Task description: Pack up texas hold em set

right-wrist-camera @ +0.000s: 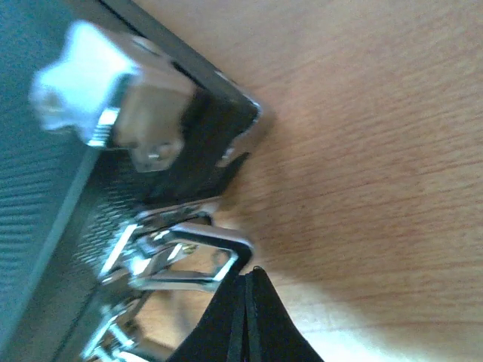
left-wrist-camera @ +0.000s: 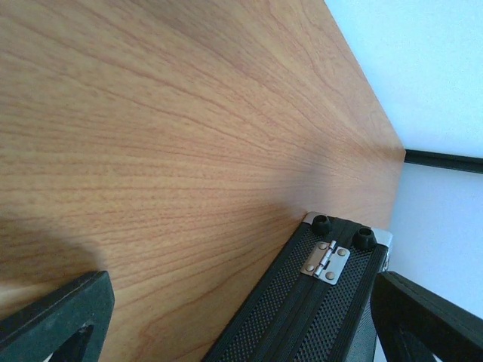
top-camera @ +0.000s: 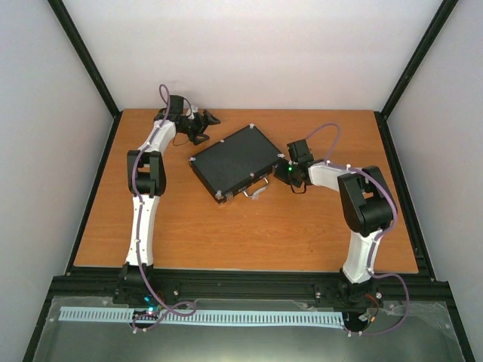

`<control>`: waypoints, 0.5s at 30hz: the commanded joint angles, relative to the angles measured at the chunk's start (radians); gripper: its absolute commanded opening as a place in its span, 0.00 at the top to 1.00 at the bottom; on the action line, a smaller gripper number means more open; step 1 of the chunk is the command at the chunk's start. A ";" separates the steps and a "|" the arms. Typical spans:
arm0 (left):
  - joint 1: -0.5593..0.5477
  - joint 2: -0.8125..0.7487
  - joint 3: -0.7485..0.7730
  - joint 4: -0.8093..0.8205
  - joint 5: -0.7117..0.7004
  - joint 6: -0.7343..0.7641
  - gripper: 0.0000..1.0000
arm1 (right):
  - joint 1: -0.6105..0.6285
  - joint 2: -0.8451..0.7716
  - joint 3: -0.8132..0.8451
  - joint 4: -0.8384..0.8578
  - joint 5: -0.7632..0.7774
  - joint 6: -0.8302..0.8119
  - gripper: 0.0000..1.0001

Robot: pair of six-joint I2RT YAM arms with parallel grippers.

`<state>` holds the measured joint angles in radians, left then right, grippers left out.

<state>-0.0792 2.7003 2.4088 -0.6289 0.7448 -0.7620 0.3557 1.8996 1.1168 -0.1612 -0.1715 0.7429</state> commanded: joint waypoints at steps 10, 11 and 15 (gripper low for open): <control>-0.006 0.041 -0.055 -0.135 -0.059 0.047 0.03 | 0.000 0.066 0.013 0.048 0.003 0.054 0.97; -0.006 0.042 -0.054 -0.135 -0.060 0.048 0.03 | 0.001 0.050 -0.007 0.052 -0.001 0.058 0.97; -0.006 0.046 -0.058 -0.138 -0.058 0.049 0.03 | -0.005 -0.003 -0.099 0.087 -0.006 0.066 0.97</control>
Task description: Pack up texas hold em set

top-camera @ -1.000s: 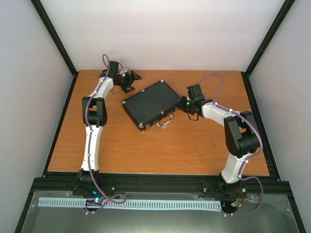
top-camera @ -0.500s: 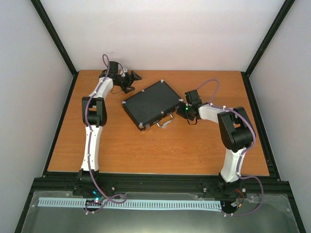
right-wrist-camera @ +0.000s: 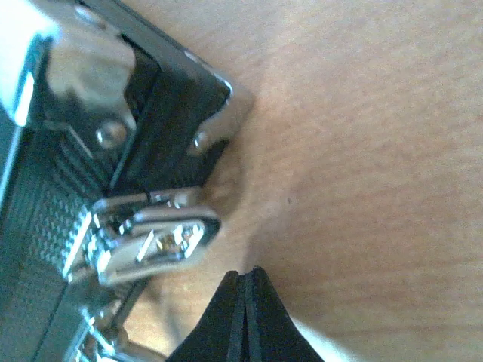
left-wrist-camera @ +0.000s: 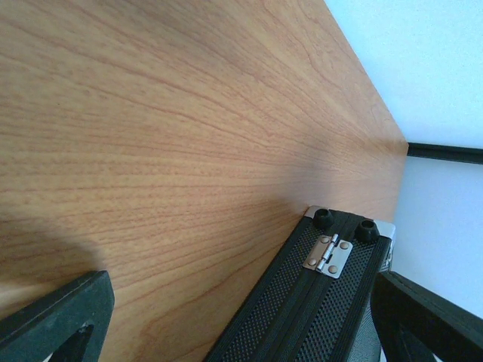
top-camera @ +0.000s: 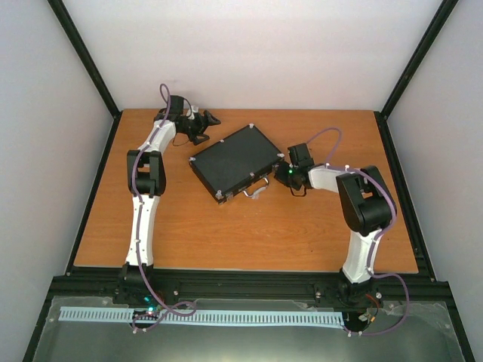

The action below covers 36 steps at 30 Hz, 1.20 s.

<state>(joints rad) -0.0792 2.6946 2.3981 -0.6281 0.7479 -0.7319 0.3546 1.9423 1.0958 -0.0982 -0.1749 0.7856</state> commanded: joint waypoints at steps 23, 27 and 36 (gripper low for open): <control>-0.015 0.069 -0.067 -0.165 -0.063 0.045 0.03 | -0.077 0.164 -0.006 0.198 -0.224 0.049 0.97; -0.033 0.070 -0.085 -0.175 -0.061 0.066 0.04 | -0.076 0.206 0.022 0.208 -0.244 0.076 0.97; -0.028 0.071 -0.093 -0.186 -0.075 0.085 0.04 | -0.075 0.148 -0.018 0.124 -0.141 0.070 0.97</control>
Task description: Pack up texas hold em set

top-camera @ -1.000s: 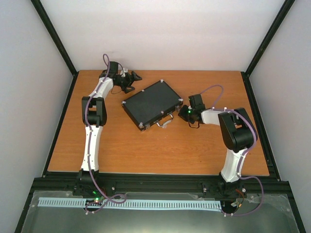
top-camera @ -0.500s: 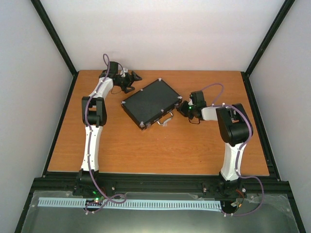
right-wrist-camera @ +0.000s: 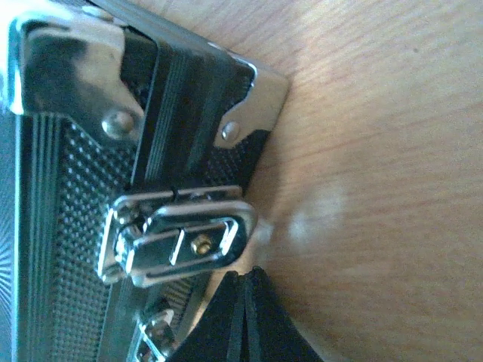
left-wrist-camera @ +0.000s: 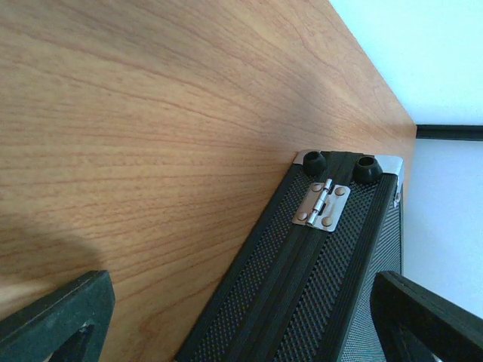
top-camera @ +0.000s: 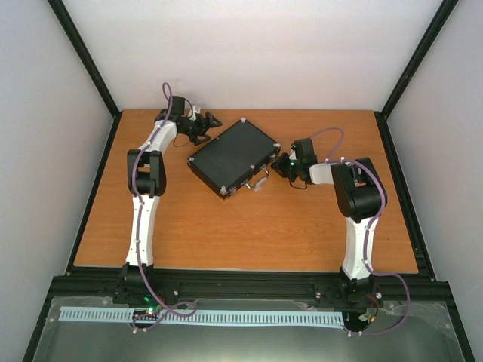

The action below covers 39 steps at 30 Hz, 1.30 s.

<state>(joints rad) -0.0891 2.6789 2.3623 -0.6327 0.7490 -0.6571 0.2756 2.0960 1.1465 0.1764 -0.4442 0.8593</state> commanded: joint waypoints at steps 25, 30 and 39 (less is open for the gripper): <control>0.012 0.147 0.004 -0.136 -0.021 -0.052 0.04 | -0.085 0.086 0.000 0.094 -0.073 0.048 0.97; -0.001 0.148 -0.007 -0.141 -0.017 -0.044 0.03 | -0.076 0.138 0.047 0.080 -0.098 0.065 0.97; -0.012 0.142 -0.007 -0.146 -0.022 -0.033 0.04 | -0.041 0.151 0.105 -0.034 -0.070 0.015 0.97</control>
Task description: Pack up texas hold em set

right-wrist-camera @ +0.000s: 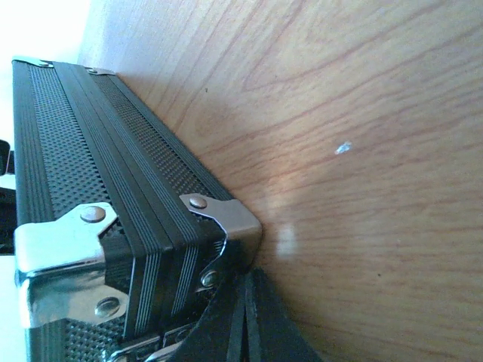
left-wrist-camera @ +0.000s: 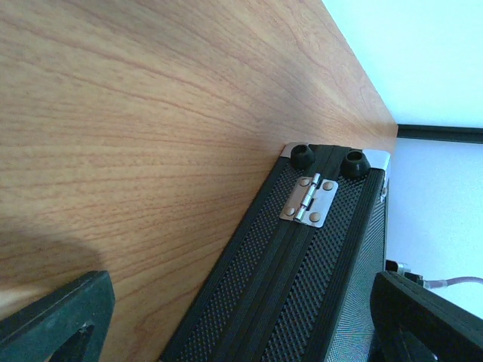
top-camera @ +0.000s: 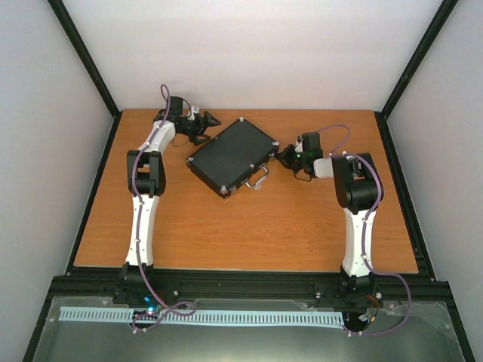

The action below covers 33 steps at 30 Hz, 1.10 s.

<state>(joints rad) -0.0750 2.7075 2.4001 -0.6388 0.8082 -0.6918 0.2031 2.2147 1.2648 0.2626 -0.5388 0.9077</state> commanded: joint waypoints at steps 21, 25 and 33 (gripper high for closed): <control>0.092 -0.124 -0.010 -0.358 -0.300 0.213 0.00 | 0.008 -0.246 0.118 -0.649 0.424 -0.332 0.00; 0.104 -0.242 -0.004 -0.429 -0.409 0.283 0.00 | 0.008 -0.344 0.113 -0.733 0.448 -0.410 0.00; 0.105 -0.534 -0.208 -0.464 -0.593 0.383 0.00 | 0.009 -0.519 0.080 -0.888 0.516 -0.512 0.00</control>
<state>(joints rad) 0.0376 2.3314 2.2814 -1.0626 0.3214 -0.3904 0.2138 1.7737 1.3552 -0.5163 -0.0872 0.4747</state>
